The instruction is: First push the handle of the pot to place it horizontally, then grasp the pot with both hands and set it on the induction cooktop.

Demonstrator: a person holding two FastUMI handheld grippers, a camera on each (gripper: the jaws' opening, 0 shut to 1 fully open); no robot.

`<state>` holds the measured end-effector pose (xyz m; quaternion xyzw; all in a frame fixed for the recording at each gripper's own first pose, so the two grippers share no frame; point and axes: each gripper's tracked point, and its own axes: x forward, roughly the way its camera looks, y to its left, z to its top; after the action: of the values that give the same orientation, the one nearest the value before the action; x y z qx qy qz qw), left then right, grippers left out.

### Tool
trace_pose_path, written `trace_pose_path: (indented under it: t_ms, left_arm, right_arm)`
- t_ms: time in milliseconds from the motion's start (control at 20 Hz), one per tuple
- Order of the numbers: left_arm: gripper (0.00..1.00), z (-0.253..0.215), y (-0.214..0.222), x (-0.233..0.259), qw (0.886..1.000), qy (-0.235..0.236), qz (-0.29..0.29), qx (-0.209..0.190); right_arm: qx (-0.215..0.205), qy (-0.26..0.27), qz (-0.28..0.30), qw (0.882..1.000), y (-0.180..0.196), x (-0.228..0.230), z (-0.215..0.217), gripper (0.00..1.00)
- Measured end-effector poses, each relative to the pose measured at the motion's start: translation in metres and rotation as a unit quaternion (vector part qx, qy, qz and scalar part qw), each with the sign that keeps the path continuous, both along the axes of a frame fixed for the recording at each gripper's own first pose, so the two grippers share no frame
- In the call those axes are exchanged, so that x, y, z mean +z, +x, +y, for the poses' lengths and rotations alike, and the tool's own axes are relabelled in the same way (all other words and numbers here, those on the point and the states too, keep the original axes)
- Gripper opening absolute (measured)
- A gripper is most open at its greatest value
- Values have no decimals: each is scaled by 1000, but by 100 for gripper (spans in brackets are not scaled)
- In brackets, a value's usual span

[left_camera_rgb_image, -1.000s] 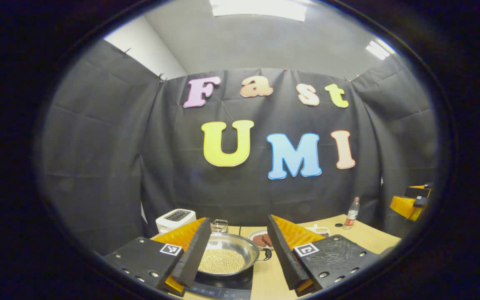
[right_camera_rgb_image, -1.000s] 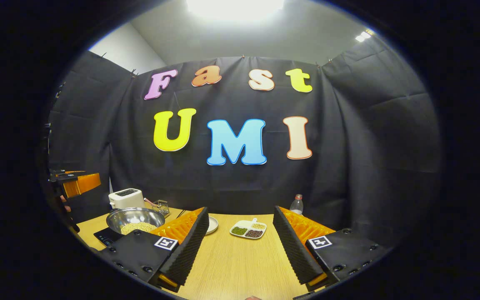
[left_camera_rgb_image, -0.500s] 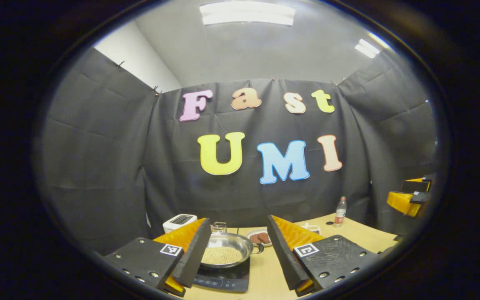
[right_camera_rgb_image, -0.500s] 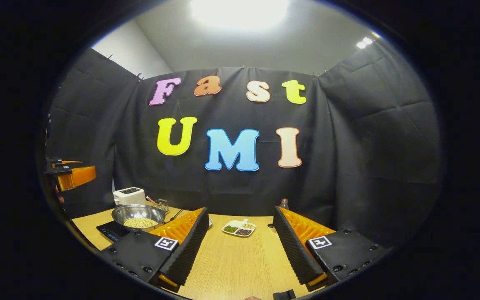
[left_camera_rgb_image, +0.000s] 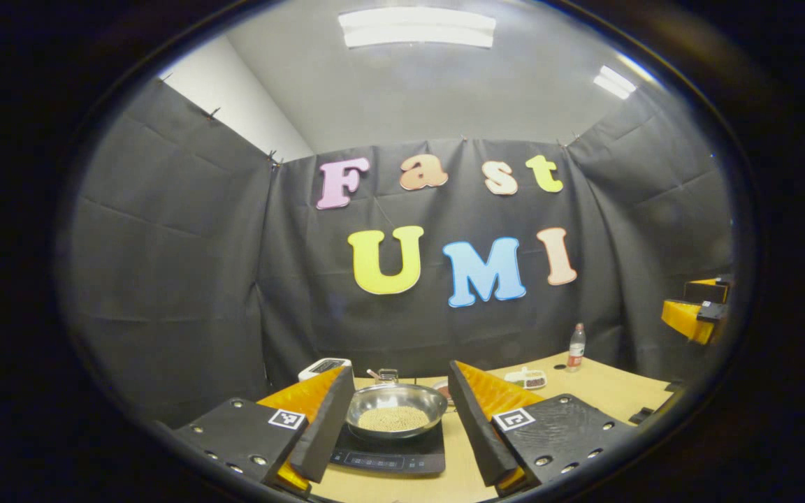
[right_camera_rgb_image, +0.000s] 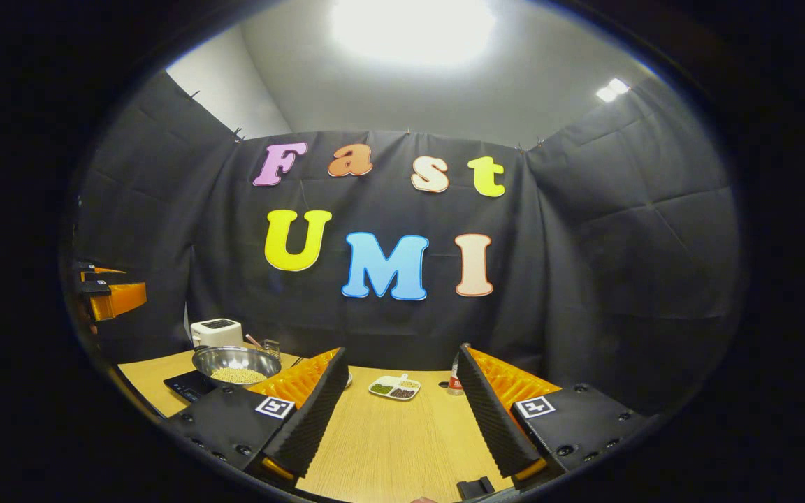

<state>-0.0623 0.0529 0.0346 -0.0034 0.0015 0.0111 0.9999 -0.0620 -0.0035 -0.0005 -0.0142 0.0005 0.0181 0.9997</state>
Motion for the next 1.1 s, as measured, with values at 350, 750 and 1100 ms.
trace_pose_path:
  t_ms: [350, 750, 1100]
  left_arm:
    - [82, 8, -15, -4, 1000, -7, 0, 2]
    - [82, 6, -20, -2, 1000, -8, -4, 2]
    - [82, 6, -29, -3, 1000, -7, 0, 6]
  right_arm:
    - [-12, -1, 2, 1000, -16, 2, -1, 96]
    - [-23, 2, 0, 1000, -19, 4, -8, 96]
    - [-22, 2, -2, 1000, -22, 5, -9, 99]
